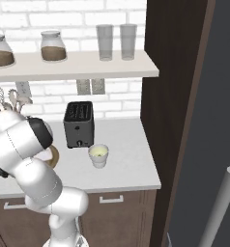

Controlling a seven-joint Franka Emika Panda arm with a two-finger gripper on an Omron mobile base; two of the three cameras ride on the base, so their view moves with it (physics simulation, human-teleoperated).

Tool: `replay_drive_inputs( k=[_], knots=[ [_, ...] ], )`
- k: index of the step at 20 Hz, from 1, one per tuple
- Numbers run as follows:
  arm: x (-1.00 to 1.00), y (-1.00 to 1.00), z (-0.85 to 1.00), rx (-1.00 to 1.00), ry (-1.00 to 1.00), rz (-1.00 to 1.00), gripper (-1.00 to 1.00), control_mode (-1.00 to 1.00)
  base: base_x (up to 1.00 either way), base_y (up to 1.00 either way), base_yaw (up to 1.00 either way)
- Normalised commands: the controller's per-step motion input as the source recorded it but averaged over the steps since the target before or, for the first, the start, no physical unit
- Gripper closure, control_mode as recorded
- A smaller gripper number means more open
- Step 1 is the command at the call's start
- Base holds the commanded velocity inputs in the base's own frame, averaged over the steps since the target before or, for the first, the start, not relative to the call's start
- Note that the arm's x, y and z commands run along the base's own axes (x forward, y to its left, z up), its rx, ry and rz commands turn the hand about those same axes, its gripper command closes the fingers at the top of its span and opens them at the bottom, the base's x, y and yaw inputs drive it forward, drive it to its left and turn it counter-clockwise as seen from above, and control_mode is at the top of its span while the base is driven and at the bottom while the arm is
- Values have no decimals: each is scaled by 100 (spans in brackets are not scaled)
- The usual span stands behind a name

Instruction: Grab a lemon wedge from the fridge and one ice cube from the ice bowl, and put them in the glass of lemonade.

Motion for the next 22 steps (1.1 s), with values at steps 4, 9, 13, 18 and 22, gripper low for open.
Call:
replay_drive_inputs(
  k=[4, 9, 13, 18, 22],
  knots=[
    [-36, -47, -31, 0, 6, 12, -100, -100, 0, 0, 0],
    [-27, -47, -35, 0, 3, 16, -100, -100, 0, 0, 0],
    [-24, -37, -9, 0, 0, 14, -100, -100, 0, 0, 0],
    [-7, -9, 24, 0, 0, 11, -100, -100, 0, 0, 0],
    [0, -2, 6, 0, 0, 10, -100, -100, 0, 0, 0]
  ],
)
